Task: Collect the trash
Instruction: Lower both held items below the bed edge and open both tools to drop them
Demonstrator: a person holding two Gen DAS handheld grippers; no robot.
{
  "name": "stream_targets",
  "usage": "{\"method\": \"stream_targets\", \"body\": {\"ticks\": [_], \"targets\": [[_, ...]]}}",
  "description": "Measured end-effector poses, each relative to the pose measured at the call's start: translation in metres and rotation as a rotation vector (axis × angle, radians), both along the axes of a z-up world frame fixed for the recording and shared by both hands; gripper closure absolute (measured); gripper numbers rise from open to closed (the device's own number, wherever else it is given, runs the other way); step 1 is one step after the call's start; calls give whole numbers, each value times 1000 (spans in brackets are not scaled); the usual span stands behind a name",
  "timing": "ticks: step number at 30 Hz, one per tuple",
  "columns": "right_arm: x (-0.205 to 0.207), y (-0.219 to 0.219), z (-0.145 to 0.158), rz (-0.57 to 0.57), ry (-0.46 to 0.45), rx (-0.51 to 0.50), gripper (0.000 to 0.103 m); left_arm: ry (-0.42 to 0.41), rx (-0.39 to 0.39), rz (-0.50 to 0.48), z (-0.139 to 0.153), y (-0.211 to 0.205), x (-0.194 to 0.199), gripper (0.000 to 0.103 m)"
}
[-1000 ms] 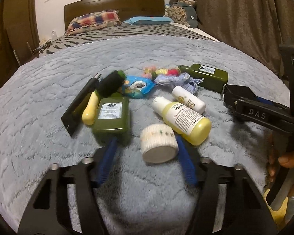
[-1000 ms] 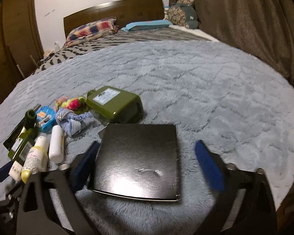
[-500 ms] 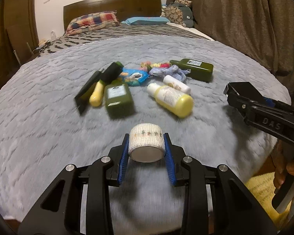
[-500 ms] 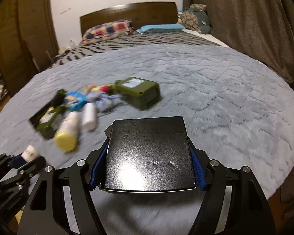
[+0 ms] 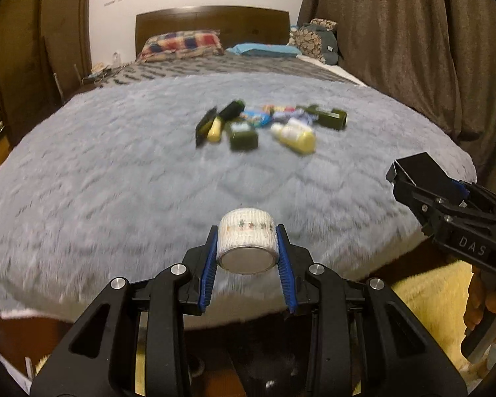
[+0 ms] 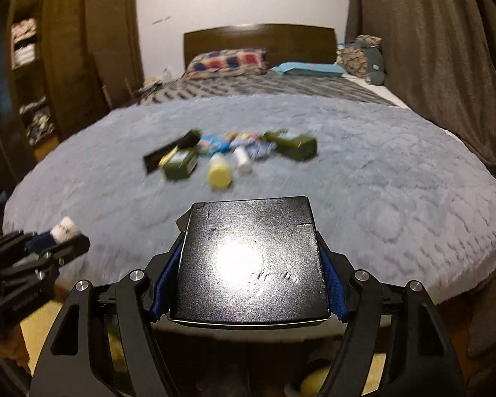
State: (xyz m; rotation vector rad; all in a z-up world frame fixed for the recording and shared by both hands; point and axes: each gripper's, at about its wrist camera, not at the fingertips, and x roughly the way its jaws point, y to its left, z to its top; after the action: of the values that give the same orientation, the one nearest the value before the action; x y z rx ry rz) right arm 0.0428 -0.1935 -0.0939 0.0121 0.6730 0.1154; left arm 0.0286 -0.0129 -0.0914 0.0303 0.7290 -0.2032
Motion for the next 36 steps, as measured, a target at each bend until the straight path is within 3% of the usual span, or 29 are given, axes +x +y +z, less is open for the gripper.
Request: {"method": "stream_targets", "body": {"ticks": [12, 28, 36], "targets": [[-34, 9, -60, 49, 178, 34, 30, 169, -10, -55, -62, -2, -32, 71], [-22, 28, -155, 107, 448, 67, 30, 476, -4, -106, -170, -12, -21, 71], [-11, 29, -178, 96, 520, 83, 30, 547, -10, -109, -192, -10, -14, 71]]}}
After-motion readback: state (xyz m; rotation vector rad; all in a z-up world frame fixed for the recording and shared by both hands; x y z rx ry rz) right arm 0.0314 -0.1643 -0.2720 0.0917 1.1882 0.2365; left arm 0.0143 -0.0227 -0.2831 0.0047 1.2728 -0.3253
